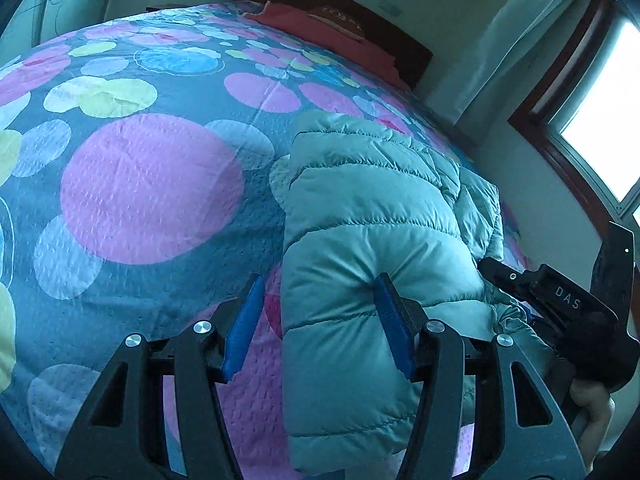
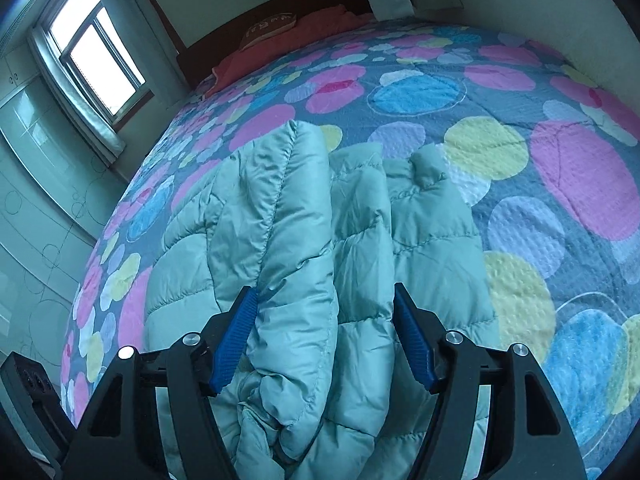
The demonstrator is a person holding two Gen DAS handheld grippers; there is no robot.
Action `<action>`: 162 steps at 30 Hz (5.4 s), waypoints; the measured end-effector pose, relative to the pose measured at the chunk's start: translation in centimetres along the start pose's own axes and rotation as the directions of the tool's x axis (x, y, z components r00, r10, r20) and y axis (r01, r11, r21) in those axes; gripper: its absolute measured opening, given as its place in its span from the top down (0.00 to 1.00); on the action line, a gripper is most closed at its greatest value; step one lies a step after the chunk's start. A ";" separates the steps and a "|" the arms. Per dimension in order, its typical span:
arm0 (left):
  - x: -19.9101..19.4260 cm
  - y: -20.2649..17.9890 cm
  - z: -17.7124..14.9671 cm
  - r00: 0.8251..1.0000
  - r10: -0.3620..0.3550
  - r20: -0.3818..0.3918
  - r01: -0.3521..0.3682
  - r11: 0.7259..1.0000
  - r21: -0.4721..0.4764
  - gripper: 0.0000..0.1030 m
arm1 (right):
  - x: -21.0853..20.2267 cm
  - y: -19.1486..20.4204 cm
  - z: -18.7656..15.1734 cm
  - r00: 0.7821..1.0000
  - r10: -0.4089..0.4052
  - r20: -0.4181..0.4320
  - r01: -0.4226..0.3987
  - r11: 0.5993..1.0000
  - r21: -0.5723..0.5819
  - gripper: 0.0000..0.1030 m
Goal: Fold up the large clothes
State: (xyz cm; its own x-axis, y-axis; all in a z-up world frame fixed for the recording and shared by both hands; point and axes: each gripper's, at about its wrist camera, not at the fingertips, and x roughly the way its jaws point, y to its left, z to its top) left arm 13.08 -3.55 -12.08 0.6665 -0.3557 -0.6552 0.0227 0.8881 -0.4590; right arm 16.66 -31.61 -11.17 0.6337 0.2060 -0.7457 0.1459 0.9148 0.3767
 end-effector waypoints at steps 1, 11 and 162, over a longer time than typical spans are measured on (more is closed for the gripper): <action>0.0 -0.1 0.0 1.000 -0.004 0.000 0.004 1.000 0.002 0.45 | 0.2 -0.1 -0.2 1.000 0.017 -0.005 -0.017 1.000 0.005 0.61; -0.4 -2.8 0.4 0.999 -0.046 0.009 0.045 0.997 0.069 0.45 | -2.8 -2.6 0.2 0.999 -0.010 0.053 0.010 1.000 -0.007 0.93; 8.5 -0.1 2.0 0.948 -0.248 -0.200 0.188 0.942 -0.279 0.10 | 1.5 -14.6 -2.3 0.955 0.274 0.115 -0.294 0.823 0.485 0.33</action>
State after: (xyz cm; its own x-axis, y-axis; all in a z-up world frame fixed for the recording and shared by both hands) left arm 20.26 -6.04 -16.38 0.4775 -0.6157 -0.6269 -0.0609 0.6885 -0.7227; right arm 13.71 -43.83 -19.01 0.7324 0.4071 -0.5458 0.3021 0.5241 0.7963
